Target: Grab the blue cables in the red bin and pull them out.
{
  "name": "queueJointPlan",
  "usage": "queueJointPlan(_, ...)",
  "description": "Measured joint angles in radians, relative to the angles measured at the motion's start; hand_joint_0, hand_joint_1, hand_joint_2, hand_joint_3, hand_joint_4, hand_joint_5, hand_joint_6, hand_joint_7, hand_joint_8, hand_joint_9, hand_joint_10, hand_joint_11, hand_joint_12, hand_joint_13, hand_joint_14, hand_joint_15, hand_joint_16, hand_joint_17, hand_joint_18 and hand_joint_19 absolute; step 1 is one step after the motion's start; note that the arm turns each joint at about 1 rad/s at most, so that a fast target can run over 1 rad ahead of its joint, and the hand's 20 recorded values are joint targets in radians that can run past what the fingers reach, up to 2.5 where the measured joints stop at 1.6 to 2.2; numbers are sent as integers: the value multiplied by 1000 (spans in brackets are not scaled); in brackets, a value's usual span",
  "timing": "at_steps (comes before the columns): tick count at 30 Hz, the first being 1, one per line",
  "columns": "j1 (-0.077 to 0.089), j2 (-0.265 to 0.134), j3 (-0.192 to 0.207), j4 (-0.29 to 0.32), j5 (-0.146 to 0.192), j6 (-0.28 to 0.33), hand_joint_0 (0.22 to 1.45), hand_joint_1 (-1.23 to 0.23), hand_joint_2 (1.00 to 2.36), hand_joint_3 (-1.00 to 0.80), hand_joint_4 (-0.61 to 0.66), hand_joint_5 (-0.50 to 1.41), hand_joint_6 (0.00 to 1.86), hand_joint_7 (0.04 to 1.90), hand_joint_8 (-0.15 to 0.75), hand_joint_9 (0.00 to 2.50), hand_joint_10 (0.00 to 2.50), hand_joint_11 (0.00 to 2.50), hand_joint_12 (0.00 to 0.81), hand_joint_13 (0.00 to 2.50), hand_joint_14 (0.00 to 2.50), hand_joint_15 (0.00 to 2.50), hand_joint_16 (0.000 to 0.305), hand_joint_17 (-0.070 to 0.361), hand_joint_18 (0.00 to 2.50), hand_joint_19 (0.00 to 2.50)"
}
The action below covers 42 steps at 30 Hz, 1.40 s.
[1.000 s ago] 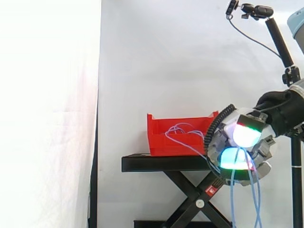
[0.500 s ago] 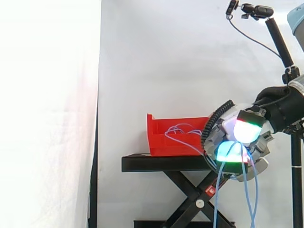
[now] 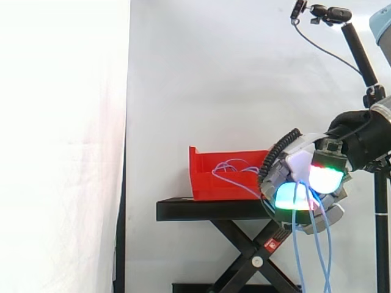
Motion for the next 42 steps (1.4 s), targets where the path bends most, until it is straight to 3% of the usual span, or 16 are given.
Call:
queueJointPlan(5,0,0,0,1,-1,0,793,-1086,1000,-1000,216,677,1152,314,235,1028,34,1178,321,1180,1331,1140,44,98,1125,1601)
queueJointPlan(7,0,0,0,1,-1,0,750,-1038,1000,-1000,223,717,1014,360,245,1039,32,1170,332,1182,1365,1115,45,102,1128,1601)
queueJointPlan(13,0,0,0,2,-1,-1,715,-968,1000,-1000,234,798,793,457,257,1071,33,1164,334,1180,1383,1092,48,108,1132,1582)
queueJointPlan(22,0,0,0,2,-1,-2,702,-952,1000,-1000,232,853,681,519,258,1086,31,1156,342,1177,1390,1067,49,111,1133,1567)
queueJointPlan(42,0,0,0,2,1,-7,763,-1068,1000,-1000,213,796,1076,402,239,1108,33,1205,328,1196,1297,1141,45,100,1118,1577)
